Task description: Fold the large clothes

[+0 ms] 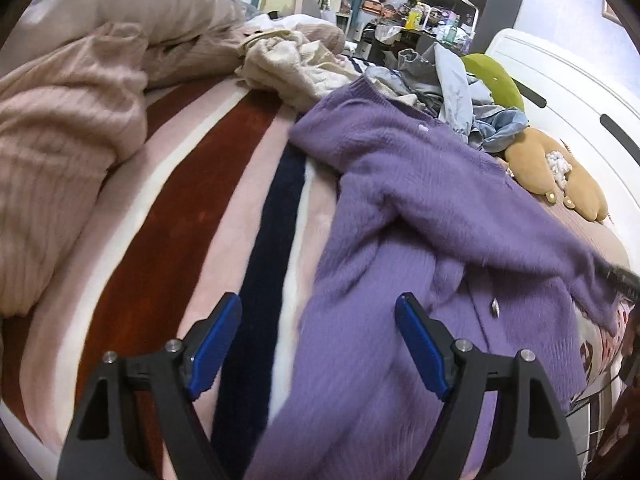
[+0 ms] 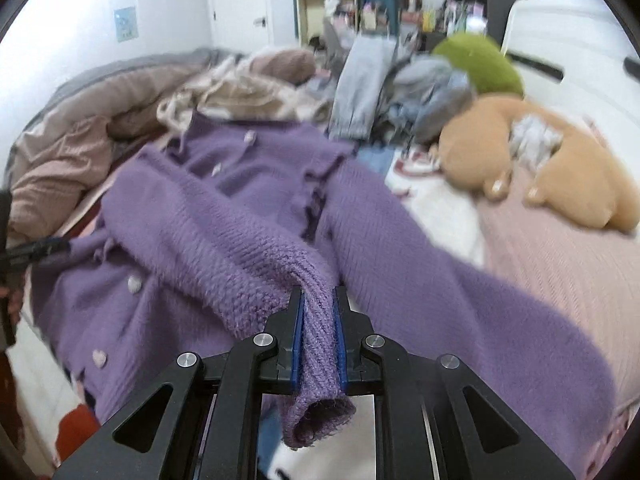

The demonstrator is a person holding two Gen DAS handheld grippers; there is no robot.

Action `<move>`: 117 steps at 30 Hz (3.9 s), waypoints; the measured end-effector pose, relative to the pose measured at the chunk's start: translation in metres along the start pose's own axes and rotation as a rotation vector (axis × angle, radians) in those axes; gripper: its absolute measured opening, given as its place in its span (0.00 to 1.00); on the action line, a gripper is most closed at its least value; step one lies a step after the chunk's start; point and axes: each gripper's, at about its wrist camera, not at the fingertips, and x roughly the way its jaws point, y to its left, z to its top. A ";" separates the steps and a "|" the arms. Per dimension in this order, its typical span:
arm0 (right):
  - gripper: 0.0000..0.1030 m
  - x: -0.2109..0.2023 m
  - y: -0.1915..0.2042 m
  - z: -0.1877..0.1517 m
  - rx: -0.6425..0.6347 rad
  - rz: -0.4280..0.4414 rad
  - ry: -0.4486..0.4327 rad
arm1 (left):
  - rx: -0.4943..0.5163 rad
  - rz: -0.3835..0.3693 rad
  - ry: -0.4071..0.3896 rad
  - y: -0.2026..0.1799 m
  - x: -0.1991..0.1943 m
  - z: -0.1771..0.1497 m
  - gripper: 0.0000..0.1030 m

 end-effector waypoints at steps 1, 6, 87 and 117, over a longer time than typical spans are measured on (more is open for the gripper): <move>0.10 0.004 0.002 -0.003 -0.007 0.012 0.015 | 0.004 0.000 0.003 -0.001 0.002 0.005 0.75; 0.59 0.011 0.017 -0.012 -0.058 0.038 0.033 | 0.064 0.003 0.051 -0.007 0.023 0.031 0.71; 0.76 -0.064 -0.158 -0.151 0.739 -0.023 -0.204 | 0.054 0.084 -0.299 -0.090 -0.090 0.002 0.99; 0.02 -0.068 -0.026 0.021 0.123 0.068 -0.414 | -0.047 0.079 -0.341 -0.043 -0.114 -0.002 0.99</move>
